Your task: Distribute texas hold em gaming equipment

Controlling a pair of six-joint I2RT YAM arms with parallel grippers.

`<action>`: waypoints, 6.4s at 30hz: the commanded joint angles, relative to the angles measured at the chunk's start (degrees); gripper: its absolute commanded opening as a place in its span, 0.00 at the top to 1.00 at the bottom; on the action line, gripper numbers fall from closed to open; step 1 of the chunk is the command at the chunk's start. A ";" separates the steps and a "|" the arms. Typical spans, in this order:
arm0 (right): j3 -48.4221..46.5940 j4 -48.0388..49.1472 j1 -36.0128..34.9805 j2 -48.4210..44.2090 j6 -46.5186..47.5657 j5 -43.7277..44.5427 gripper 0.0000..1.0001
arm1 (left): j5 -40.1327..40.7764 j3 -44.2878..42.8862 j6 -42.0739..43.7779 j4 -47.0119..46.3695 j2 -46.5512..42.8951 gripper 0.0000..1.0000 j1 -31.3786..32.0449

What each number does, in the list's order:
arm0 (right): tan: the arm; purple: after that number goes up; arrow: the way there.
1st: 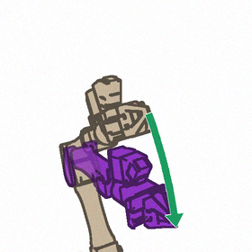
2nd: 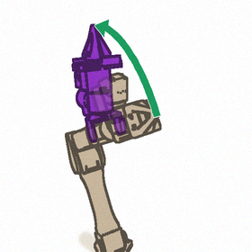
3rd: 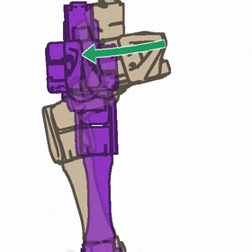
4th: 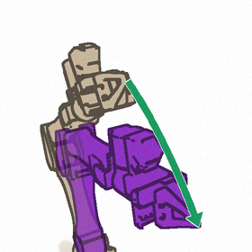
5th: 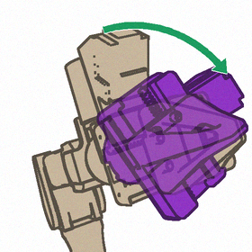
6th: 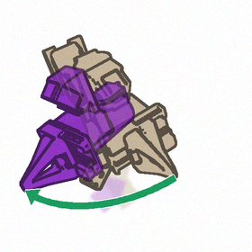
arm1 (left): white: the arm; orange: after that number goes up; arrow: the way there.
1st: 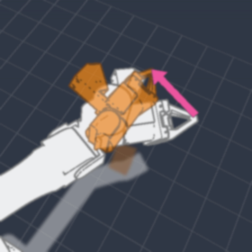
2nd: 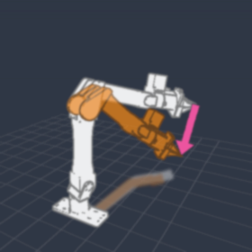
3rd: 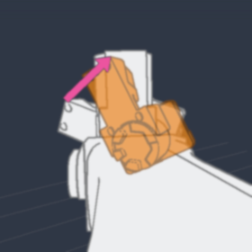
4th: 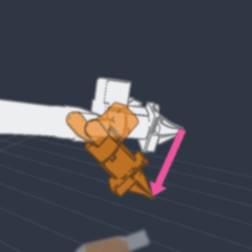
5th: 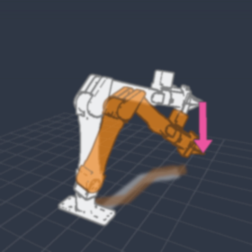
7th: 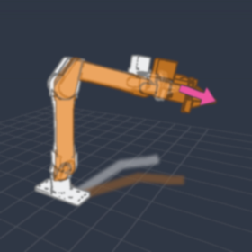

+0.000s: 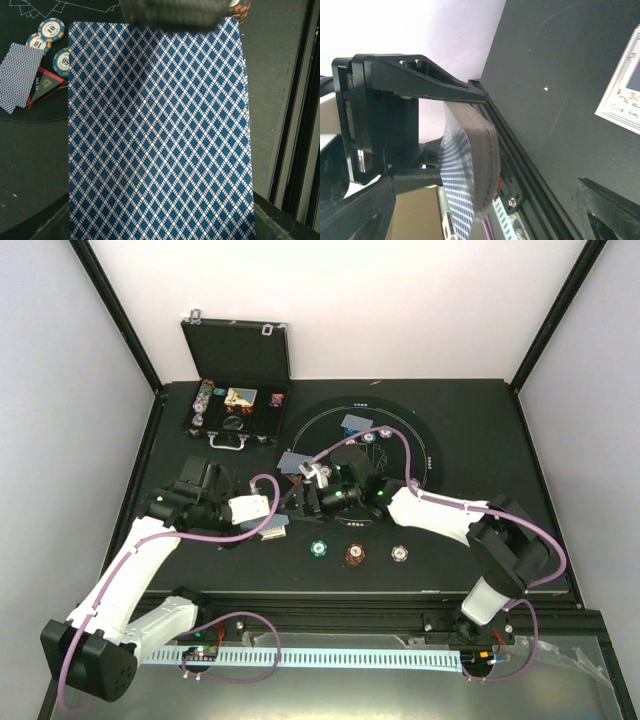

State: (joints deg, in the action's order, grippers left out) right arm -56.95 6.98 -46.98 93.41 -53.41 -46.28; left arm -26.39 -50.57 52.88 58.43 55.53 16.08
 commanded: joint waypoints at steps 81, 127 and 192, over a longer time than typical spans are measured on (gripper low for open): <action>-64.22 -38.33 35.91 49.11 14.50 6.88 0.94 | -0.65 -0.79 -0.24 0.58 -0.65 0.98 -0.17; 2.18 -6.58 3.57 -8.33 1.81 4.10 0.08 | -6.75 -0.48 0.02 1.42 -2.20 0.99 0.07; 9.36 -3.55 10.18 -8.75 0.70 0.14 0.96 | -3.90 -1.80 -0.34 3.07 -0.24 0.98 0.27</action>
State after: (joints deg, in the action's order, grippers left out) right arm -48.53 7.90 -39.83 87.81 -56.45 -46.35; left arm -30.17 -50.57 52.84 60.49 54.94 16.14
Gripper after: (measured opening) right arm 0.046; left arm 0.658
